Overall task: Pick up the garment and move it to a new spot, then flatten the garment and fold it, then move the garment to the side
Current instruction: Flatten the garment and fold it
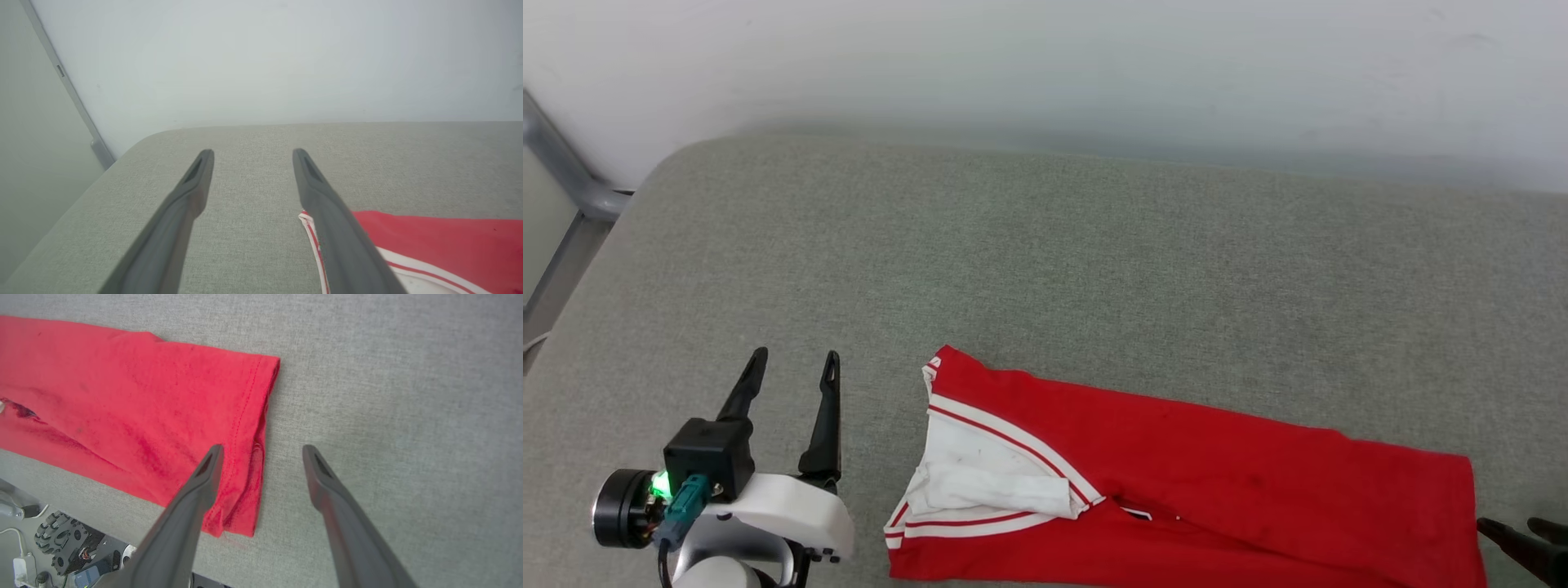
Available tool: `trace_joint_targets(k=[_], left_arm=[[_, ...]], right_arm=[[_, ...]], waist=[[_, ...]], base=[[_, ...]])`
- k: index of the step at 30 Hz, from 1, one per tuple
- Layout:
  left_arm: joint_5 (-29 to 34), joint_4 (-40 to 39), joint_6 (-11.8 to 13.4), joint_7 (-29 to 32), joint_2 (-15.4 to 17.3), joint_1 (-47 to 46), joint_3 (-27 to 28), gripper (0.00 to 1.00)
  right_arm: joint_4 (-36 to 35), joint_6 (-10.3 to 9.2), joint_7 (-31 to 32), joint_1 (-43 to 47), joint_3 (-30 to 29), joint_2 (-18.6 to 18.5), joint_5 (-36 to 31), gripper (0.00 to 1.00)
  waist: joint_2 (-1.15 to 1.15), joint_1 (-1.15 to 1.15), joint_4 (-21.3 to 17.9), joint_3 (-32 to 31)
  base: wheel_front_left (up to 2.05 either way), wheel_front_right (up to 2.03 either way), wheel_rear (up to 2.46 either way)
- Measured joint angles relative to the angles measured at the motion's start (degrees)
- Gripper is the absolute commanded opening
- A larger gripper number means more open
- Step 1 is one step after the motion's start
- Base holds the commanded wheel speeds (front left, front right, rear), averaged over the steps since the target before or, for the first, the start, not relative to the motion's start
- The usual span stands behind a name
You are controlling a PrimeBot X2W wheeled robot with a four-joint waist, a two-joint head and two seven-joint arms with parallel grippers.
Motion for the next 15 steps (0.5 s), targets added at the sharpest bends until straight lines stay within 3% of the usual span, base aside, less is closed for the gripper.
trace_joint_targets(k=[15], left_arm=[[14.1,0.9,-8.5,0.0,-15.3,8.7,17.8,1.00]], right_arm=[[7.1,0.00,0.5,-3.3,3.8,2.7,2.1,1.00]], waist=[[0.00,0.00,4.2,3.3]], base=[[0.00,0.00,0.00]])
